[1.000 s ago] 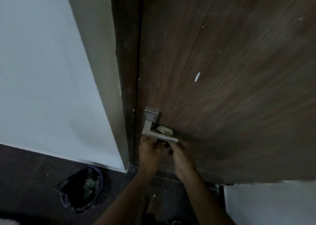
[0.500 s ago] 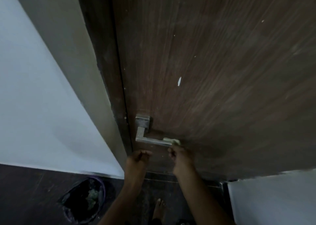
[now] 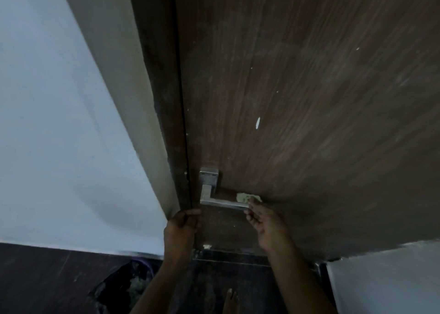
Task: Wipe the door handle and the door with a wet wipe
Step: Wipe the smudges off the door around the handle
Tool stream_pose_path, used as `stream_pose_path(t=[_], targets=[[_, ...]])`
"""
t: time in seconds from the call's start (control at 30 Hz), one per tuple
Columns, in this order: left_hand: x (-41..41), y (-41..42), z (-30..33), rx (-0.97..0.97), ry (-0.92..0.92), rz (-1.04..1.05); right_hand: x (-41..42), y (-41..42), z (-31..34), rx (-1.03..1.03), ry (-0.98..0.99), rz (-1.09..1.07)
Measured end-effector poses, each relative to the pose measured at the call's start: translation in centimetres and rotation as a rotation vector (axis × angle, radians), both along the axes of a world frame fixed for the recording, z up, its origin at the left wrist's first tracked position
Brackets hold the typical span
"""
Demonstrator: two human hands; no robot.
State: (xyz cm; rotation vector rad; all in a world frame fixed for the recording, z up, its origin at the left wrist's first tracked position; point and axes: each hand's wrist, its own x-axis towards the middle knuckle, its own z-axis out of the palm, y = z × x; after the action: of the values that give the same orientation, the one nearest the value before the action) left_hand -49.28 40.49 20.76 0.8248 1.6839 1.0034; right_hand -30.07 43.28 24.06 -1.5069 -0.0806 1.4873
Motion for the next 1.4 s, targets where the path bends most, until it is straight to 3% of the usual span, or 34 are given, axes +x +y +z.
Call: stream_pose_path(t=[0.17,0.33,0.43,0.57,0.67,0.8,0.87,0.97,1.07,1.3,1.4], targets=[[0.4,-0.4,-0.3,-0.042,-0.016,-0.04,-4.2,1.4,-0.2,-0.06,0.224,0.169],[-0.2,-1.2,1.0,0.08,0.038,-0.034,-0.8,0.6,2.3,-0.037,0.231,0.02],[0.0,-1.8,2.6,0.153,0.024,0.021,1.8,0.0,5.1,0.013,0.063,0.059],[0.7,-2.2,6.1,0.327,-0.033,0.179,-1.8,0.4,7.5,0.012,-0.13,0.2],[1.0,-2.0,8.2,0.413,-0.051,0.156,-5.0,0.7,8.1,0.052,-0.133,0.112],[0.1,-1.9,9.6,0.485,-0.027,0.146,-6.6,1.2,9.3,0.256,-0.334,-0.034],[-0.4,-2.1,9.6,0.474,-0.021,0.162,-7.3,1.2,9.8,0.353,-0.419,-0.089],[-1.1,-2.7,9.3,0.437,-0.04,0.165,-7.8,0.4,8.8,0.327,-0.578,-0.109],[-2.0,-3.1,8.7,0.396,-0.049,0.121,-8.3,0.1,7.9,0.275,-0.588,-0.066],[-2.9,-3.2,8.3,0.401,-0.024,0.05,-10.1,-0.4,8.7,0.522,-0.976,0.035],[-3.2,-3.0,8.2,0.389,-0.028,0.003,-8.9,-1.3,8.7,0.506,-0.977,0.125]])
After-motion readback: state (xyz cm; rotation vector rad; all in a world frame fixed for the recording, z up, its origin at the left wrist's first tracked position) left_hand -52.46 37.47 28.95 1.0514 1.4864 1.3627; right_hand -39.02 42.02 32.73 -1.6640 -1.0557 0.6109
